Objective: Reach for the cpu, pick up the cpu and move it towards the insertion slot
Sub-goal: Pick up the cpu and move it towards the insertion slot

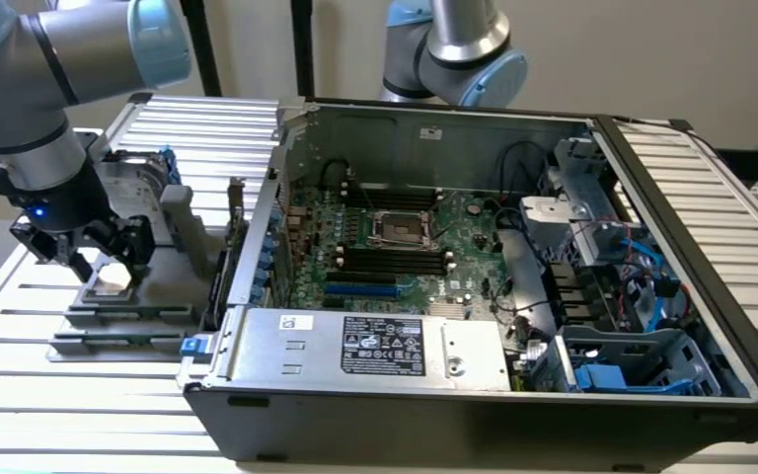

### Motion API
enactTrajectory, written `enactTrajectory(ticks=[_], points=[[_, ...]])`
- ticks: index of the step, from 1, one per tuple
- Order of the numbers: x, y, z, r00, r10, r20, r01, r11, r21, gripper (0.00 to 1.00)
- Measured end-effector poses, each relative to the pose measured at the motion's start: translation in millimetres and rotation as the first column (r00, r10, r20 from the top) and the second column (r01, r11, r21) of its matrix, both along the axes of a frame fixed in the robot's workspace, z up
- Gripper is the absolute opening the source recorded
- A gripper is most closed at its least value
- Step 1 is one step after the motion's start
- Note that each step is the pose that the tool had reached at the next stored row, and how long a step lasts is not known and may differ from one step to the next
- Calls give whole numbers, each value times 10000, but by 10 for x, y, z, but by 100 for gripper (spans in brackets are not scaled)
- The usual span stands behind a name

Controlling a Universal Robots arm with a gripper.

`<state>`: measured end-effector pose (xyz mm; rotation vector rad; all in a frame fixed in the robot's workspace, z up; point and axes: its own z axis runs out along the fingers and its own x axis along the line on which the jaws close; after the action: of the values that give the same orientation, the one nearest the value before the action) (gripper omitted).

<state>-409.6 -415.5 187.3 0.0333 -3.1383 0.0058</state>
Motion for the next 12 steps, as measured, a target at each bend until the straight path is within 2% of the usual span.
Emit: enactTrajectory(ticks=[12], points=[[0, 0, -22, 10000, 45, -14, -45, 10000, 0, 71]])
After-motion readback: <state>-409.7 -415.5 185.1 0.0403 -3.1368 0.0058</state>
